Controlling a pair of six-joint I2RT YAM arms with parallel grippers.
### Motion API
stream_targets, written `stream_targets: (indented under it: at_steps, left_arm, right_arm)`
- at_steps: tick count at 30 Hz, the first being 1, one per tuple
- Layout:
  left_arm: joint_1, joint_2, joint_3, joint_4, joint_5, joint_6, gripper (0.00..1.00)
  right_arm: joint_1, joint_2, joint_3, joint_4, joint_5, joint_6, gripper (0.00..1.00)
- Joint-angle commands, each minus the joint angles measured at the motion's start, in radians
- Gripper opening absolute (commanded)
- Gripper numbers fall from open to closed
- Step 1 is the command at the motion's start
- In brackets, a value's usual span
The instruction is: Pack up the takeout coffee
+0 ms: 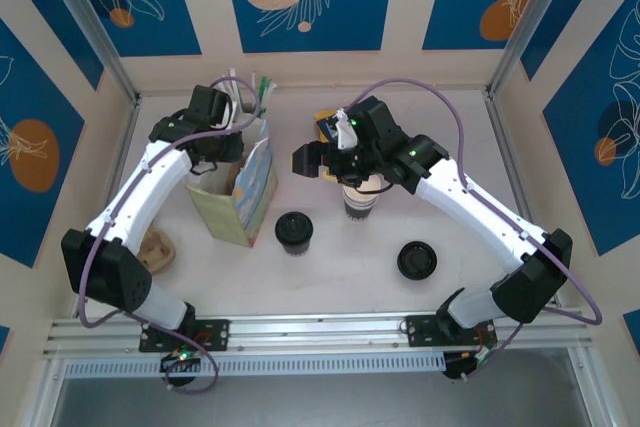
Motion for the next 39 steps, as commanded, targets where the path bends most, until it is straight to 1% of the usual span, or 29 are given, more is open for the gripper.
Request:
stream_targets:
  at_steps: [1, 5, 13, 16, 17, 18, 22, 32, 39]
  left_arm:
    - [-0.014, 0.007, -0.034, 0.078, 0.025, -0.036, 0.16]
    - [-0.013, 0.005, -0.08, 0.147, 0.042, -0.066, 0.16]
    - [-0.013, -0.039, -0.201, 0.302, 0.008, -0.108, 0.12]
    - [-0.013, -0.054, -0.243, 0.363, 0.008, -0.117, 0.1]
    - [-0.013, -0.055, -0.25, 0.372, 0.006, -0.12, 0.08]
    - [-0.012, -0.054, -0.254, 0.377, 0.003, -0.122, 0.05]
    - [-0.013, -0.051, -0.264, 0.392, -0.013, -0.127, 0.0]
    - [-0.014, -0.057, -0.265, 0.413, -0.041, -0.125, 0.0]
    - [-0.013, -0.045, -0.25, 0.416, -0.038, -0.117, 0.0]
  right_arm:
    - [0.006, -0.011, -0.004, 0.002, 0.007, 0.012, 0.99]
    - [0.005, -0.013, -0.008, -0.002, 0.013, 0.01, 0.99]
    - [0.002, -0.01, -0.009, -0.001, 0.01, 0.009, 0.99]
    - [0.0, -0.005, 0.0, -0.009, 0.008, 0.003, 0.99]
    - [-0.001, -0.004, 0.003, -0.009, 0.008, 0.003, 0.99]
    - [-0.003, -0.004, 0.004, -0.011, 0.008, 0.001, 0.99]
    - [-0.005, -0.007, 0.003, -0.012, 0.008, 0.0, 0.99]
    - [-0.008, -0.007, -0.003, -0.013, 0.008, 0.003, 0.99]
    - [-0.007, -0.008, -0.004, -0.012, 0.01, 0.004, 0.99]
